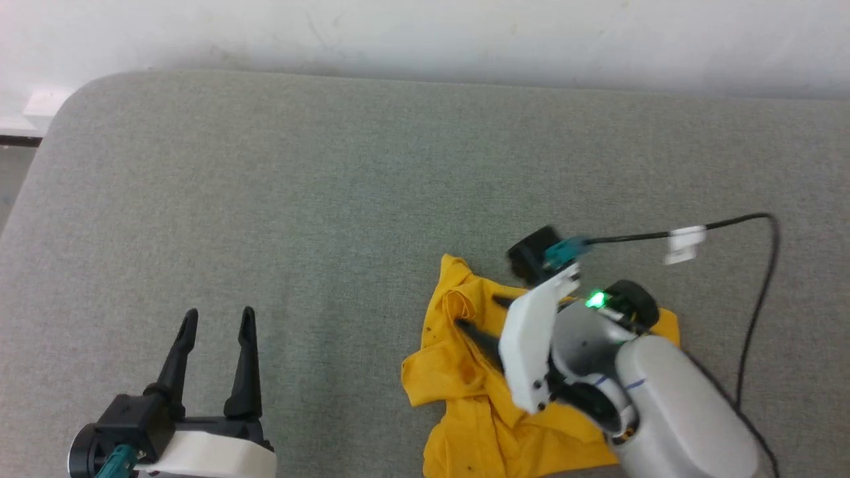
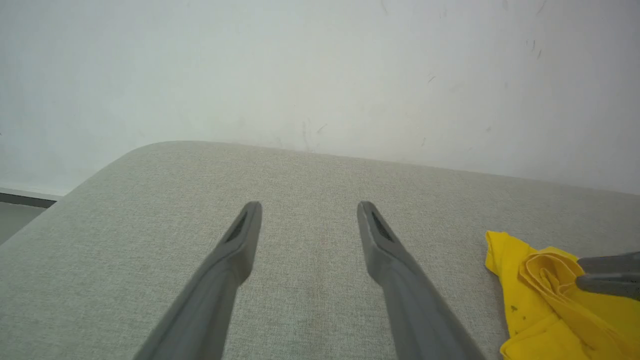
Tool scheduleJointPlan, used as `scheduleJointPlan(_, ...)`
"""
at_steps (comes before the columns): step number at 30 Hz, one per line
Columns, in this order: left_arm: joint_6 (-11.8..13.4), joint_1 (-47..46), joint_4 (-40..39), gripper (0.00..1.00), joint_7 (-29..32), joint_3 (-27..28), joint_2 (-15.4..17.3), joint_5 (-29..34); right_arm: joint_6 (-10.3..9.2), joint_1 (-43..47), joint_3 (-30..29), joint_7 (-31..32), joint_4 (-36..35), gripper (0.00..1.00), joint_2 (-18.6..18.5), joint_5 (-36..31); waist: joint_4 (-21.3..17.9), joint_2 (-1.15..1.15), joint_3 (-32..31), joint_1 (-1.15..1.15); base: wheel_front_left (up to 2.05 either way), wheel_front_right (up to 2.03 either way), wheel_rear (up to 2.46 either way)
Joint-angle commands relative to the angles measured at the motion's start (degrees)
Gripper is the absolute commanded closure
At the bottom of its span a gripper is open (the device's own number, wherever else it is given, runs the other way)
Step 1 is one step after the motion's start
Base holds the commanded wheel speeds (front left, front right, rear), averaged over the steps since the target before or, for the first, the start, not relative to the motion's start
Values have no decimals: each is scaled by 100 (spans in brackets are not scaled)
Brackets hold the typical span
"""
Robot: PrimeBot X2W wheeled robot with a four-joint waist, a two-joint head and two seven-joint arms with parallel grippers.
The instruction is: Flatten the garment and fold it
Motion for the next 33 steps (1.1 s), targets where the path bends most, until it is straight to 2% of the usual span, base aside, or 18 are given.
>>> scheduleJointPlan(1, -41, 19, -7, 0, -26, 55, -25, 35, -11, 73, -249, -179, -211, 0, -24, 109, -79, 0, -34, 0, 0, 0, 0)
scheduleJointPlan(5, -47, 97, -86, 0, -26, 127, -8, 66, -11, 542, -1147, -568, -835, 0, -24, 70, -209, 0, -39, 0, 0, 0, 0)
scheduleJointPlan(10, -47, 166, -148, 0, -27, 152, 58, 135, -11, 1564, -2351, -751, -1702, 0, -24, -319, -327, 0, -28, 0, 0, 0, 0)
scheduleJointPlan(14, -23, 223, -192, 0, -25, 191, 101, 131, -11, 2370, -2910, -787, -2137, 0, -24, -75, -449, 0, -20, 0, 0, 0, 0)
scheduleJointPlan(18, -14, 239, -228, 0, 6, 177, 123, 125, -11, 2811, -3049, -883, -2067, 0, -24, 231, -521, 0, -40, 0, 0, 0, 0)
scheduleJointPlan(20, -16, 223, -255, 0, 29, 169, 144, 128, -11, 2862, -3018, -991, -1921, 0, -24, 167, -517, 0, -55, 0, 0, 0, 0)
scheduleJointPlan(32, 3, 244, -437, 0, 220, 137, 337, 198, -11, 2454, -2581, -1575, -480, 0, -24, 743, -249, 0, -149, 0, 0, 0, 0)
scheduleJointPlan(33, 7, 251, -450, 0, 229, 134, 340, 196, -11, 2415, -2552, -1604, -393, 52, -24, 773, -237, 0, -150, 0, 0, 0, 0)
